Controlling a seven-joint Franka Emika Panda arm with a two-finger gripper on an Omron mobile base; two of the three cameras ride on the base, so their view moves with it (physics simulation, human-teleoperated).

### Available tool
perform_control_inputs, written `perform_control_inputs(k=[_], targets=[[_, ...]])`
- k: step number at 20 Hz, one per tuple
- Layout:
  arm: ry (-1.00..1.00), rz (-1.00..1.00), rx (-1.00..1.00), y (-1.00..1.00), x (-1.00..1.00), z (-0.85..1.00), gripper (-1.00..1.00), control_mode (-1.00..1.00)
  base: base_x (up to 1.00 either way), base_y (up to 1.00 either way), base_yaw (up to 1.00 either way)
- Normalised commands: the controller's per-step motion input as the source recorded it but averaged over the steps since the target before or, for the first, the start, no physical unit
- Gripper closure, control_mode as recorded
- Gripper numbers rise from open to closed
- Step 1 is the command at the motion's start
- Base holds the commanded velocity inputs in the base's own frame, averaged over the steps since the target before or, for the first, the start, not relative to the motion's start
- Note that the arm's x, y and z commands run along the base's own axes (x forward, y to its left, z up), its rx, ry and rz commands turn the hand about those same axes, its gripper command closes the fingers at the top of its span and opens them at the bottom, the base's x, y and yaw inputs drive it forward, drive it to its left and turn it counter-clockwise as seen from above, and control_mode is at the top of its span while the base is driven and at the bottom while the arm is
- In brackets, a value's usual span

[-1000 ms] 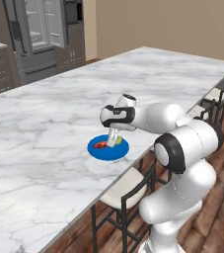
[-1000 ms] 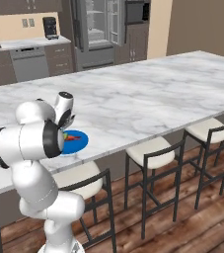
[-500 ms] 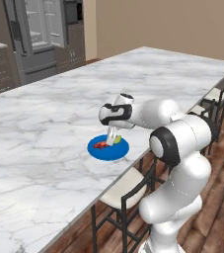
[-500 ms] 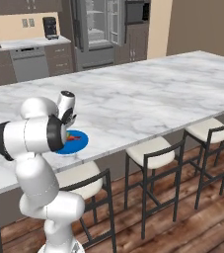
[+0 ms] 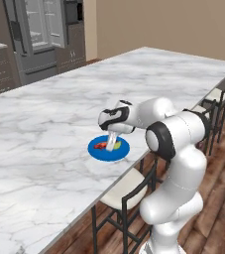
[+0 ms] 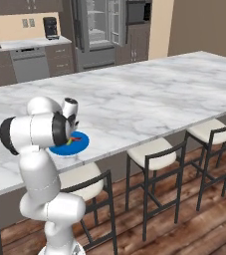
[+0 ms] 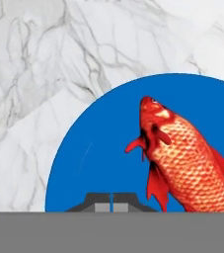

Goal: Take the lemon wedge from the fridge and place it on the plate with fish on the dining counter.

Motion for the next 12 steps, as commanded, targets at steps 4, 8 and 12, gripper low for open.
perform_control_inputs(k=[4,8,12], targets=[[0.00,0.00,0.00,0.00,0.23,-0.23,1.00,-1.00,0.00,0.00,0.00],[0.00,0.00,0.00,0.00,0.23,-0.23,1.00,-1.00,0.00,0.00,0.00],[0.00,0.00,0.00,0.07,0.21,-0.27,1.00,-1.00,0.00,0.00,0.00]])
